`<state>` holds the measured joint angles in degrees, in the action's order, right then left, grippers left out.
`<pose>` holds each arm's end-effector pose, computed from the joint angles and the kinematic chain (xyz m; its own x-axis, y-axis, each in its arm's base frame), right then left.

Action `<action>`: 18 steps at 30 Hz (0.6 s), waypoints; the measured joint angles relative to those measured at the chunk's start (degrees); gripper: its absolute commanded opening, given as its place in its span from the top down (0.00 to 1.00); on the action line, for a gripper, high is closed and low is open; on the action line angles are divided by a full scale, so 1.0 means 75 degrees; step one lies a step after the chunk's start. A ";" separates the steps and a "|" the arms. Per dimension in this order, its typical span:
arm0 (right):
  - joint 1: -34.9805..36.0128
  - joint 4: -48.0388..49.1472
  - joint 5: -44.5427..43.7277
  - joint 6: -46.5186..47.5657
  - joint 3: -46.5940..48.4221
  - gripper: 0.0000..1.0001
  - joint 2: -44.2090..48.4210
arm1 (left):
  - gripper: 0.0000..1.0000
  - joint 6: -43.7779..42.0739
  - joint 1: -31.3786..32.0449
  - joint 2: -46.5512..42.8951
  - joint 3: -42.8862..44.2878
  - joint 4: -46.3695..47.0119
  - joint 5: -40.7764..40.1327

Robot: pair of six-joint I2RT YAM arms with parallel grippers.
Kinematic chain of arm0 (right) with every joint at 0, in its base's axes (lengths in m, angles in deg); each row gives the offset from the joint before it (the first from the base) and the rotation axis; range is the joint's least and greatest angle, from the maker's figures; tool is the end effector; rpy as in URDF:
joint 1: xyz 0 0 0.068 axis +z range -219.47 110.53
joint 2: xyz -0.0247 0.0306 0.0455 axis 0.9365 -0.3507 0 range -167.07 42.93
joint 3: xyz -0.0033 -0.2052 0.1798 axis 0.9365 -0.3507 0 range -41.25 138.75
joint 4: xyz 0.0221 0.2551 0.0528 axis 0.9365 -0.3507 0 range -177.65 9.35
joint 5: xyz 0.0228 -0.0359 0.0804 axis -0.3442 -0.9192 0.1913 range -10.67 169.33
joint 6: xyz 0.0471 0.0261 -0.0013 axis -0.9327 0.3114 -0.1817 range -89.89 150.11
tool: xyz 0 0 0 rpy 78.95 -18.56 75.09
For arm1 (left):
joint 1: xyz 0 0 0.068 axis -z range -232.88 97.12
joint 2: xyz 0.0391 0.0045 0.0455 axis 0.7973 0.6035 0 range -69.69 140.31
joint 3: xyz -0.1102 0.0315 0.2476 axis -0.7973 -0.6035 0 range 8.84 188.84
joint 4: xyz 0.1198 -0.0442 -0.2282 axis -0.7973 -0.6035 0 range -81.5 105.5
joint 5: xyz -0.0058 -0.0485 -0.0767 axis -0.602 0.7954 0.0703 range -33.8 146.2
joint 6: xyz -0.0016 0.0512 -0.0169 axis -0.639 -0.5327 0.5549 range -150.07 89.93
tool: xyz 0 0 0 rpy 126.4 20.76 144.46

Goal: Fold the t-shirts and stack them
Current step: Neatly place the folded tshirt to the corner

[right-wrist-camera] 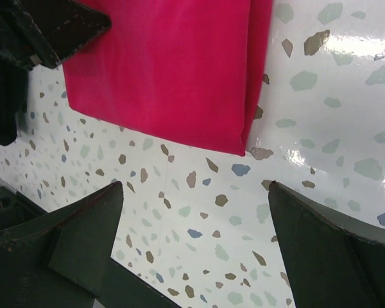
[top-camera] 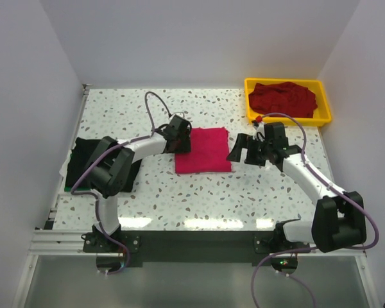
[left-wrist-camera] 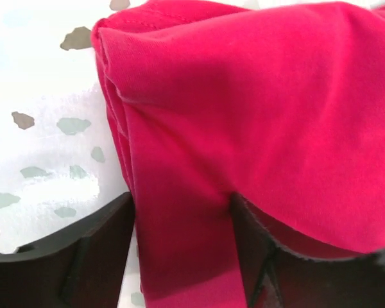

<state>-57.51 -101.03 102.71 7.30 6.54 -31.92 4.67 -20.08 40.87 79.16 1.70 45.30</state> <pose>0.2599 0.0693 0.2318 -0.8397 0.1858 -0.5103 -0.1381 0.8357 0.5316 0.3420 -0.2124 0.1600 -0.8090 -0.1442 -0.5698 -0.0273 0.9776 -0.2087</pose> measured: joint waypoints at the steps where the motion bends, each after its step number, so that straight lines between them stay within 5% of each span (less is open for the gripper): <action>1: 0.0000 -0.0032 -0.0020 0.0015 -0.0015 0.01 0.0009 | 0.42 0.0006 0.0012 0.0093 0.0134 -0.0111 -0.0099; 6: 0.0000 -0.0358 -0.0242 0.0166 -0.0154 0.01 0.0318 | 0.76 -0.0055 0.0131 0.0568 0.0769 -0.0463 -0.0568; 8: 0.0000 -0.0417 -0.0271 0.0210 -0.0224 0.01 0.0458 | 1.00 -0.0125 0.0192 0.0743 0.1043 -0.0557 -0.0653; 18: 0.0000 -0.0659 -0.0530 0.0402 -0.0469 0.01 0.0903 | 1.00 -0.2235 0.0350 0.1084 0.1795 -0.1311 -0.1501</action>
<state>-57.51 -105.97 98.73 10.32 3.02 -25.14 -12.09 -17.46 49.01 92.63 -8.14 34.05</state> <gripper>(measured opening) 0.986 0.050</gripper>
